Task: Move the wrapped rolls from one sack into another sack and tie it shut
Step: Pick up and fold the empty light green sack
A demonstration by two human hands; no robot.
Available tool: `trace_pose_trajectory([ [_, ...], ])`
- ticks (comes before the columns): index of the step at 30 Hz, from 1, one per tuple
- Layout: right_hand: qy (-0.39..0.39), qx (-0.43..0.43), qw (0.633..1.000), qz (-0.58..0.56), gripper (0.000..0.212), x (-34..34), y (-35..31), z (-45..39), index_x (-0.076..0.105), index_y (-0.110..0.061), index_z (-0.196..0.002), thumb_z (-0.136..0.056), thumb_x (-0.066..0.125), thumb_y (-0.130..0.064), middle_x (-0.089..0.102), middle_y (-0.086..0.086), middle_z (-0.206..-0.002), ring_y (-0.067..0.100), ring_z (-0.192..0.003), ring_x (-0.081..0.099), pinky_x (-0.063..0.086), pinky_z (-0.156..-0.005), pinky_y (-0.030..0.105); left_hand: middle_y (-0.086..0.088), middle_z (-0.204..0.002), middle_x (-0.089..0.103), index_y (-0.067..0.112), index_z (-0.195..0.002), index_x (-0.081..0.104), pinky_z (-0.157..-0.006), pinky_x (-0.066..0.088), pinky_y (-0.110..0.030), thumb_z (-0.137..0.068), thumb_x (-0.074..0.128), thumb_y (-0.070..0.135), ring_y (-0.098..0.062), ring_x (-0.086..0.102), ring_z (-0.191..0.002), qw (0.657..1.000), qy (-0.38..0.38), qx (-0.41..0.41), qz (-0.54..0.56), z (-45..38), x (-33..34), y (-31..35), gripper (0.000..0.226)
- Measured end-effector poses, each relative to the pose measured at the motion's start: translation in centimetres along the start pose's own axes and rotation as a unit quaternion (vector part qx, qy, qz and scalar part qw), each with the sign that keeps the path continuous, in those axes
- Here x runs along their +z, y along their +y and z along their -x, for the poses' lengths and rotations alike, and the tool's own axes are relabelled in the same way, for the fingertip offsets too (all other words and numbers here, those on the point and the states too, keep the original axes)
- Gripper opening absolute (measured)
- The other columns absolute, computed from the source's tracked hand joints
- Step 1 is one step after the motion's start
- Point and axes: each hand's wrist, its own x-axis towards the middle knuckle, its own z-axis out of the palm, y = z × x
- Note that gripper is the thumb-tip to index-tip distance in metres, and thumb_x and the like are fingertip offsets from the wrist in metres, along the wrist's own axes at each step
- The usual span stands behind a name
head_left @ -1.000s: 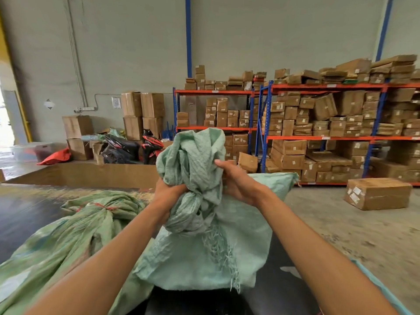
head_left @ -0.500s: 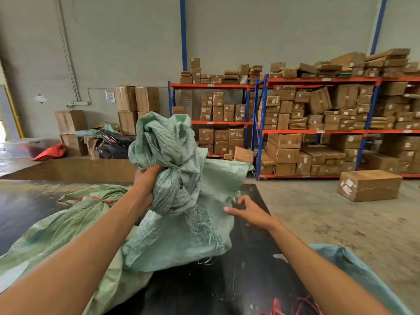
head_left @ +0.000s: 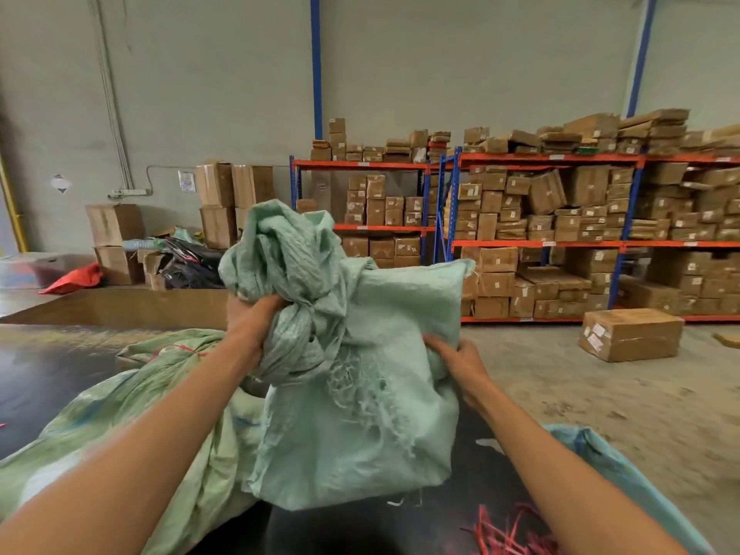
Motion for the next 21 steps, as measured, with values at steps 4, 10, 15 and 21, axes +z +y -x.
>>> trace_pose_trajectory([
  [4,-0.101,-0.032,0.983,-0.153,0.058,3.0,-4.3,3.8,0.063,-0.008,-0.127,-0.078,0.078,-0.035,0.073,0.011,-0.114,0.03,-0.111,0.068,0.055,-0.093,0.042,-0.011,-0.125,0.06,0.01,-0.137,0.042,-0.099,0.046,-0.041,-0.064,0.087,0.027,-0.03,0.057,-0.117,0.981,0.036,0.111,-0.156,4.3,1.4,-0.7,0.087],
  [10,-0.191,-0.059,0.963,-0.179,0.065,4.5,-7.1,9.5,0.051,-0.011,-0.139,-0.083,0.074,-0.035,0.064,0.011,-0.133,0.024,-0.124,0.06,0.046,-0.107,0.044,0.01,-0.121,0.058,0.03,-0.135,0.036,-0.091,0.047,-0.023,-0.07,0.084,0.021,-0.002,0.057,-0.108,0.947,-0.202,0.224,-0.112,11.2,4.8,-2.5,0.081],
  [15,-0.011,-0.042,0.98,-0.196,0.033,0.7,-5.9,10.5,0.064,-0.019,-0.108,-0.08,0.079,-0.013,0.075,0.009,-0.105,0.025,-0.095,0.073,0.059,-0.086,0.046,0.011,-0.135,0.042,0.036,-0.149,0.028,-0.112,0.032,-0.037,-0.072,0.068,0.024,-0.013,0.037,-0.129,0.877,-0.361,0.235,-0.21,14.0,6.9,-3.7,0.088],
  [21,0.213,-0.05,0.962,-0.161,0.05,-5.8,-4.5,9.5,0.054,-0.013,-0.131,-0.086,0.074,-0.014,0.066,0.008,-0.125,0.024,-0.111,0.064,0.053,-0.099,0.047,0.01,-0.114,0.065,0.037,-0.12,0.057,-0.099,0.048,-0.04,-0.083,0.068,0.035,-0.008,0.06,-0.107,0.931,-0.244,0.193,-0.191,16.2,9.2,-3.4,0.039],
])
